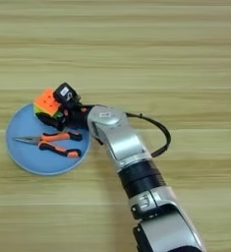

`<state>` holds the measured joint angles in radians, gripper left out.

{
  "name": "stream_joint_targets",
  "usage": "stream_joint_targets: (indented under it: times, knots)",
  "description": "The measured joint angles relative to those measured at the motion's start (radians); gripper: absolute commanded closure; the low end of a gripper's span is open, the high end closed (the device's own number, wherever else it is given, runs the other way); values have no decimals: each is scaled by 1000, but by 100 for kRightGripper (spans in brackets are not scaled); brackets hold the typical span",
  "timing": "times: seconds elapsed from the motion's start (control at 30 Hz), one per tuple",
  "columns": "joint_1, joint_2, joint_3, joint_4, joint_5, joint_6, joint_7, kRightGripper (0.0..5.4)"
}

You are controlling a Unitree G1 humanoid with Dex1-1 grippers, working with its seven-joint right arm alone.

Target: Move the objects on the table

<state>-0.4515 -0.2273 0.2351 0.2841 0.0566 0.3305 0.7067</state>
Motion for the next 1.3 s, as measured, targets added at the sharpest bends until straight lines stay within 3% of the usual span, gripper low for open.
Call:
stream_joint_targets:
  times: [0.63, 0.77, 1.07, 1.3]
  knots:
    - [-35, 49, 5, 192, -44, -130, -6, 208]
    - [-36, 54, 4, 208, -57, -141, -12, 143]
    - [-35, 56, -5, 201, -61, -142, -20, 61]
    - [-26, 64, -20, 118, -42, -141, -19, 3]
